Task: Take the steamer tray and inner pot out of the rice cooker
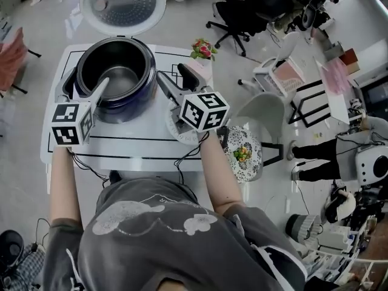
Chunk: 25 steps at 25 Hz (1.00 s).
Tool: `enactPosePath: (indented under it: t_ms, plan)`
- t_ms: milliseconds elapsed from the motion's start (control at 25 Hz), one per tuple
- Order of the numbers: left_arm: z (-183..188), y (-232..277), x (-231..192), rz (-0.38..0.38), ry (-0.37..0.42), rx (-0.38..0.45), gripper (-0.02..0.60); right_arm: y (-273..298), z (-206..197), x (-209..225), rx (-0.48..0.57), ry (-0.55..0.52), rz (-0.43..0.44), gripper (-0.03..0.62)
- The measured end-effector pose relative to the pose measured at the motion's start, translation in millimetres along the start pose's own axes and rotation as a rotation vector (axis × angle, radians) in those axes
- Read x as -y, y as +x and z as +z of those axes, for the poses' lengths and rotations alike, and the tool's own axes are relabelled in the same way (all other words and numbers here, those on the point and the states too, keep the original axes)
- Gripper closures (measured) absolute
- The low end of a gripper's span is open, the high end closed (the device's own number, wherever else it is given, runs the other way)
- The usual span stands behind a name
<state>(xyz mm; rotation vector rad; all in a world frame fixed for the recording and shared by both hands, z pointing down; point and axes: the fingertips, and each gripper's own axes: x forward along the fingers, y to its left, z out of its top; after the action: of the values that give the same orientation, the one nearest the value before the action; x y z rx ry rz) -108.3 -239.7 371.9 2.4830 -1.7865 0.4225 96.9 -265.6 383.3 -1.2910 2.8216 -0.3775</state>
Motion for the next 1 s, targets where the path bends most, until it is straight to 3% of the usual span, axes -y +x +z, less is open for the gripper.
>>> enactPosePath:
  t_ms: [320,480,640,1000]
  plan:
    - [-23.9,38.6,-60.5,-0.058,0.013,-0.131,0.176,81.5,-19.4,-28.9,-0.261,-0.129,-0.018,0.284]
    - [-38.0,63.5,-74.4,-0.114,0.066,-0.231,0.178,107.3,-30.1,-30.0,-0.389,-0.224,-0.064,0.286]
    - [-48.3,77.2,-73.5,-0.195,0.168,-0.310,0.178,119.9,-39.3,-25.3,-0.499,-0.316,-0.134,0.287]
    - [-42.1,84.9,-87.1,-0.226,0.169,-0.268,0.178,137.5,-47.9,-13.4,-0.680,-0.560,-0.261,0.365]
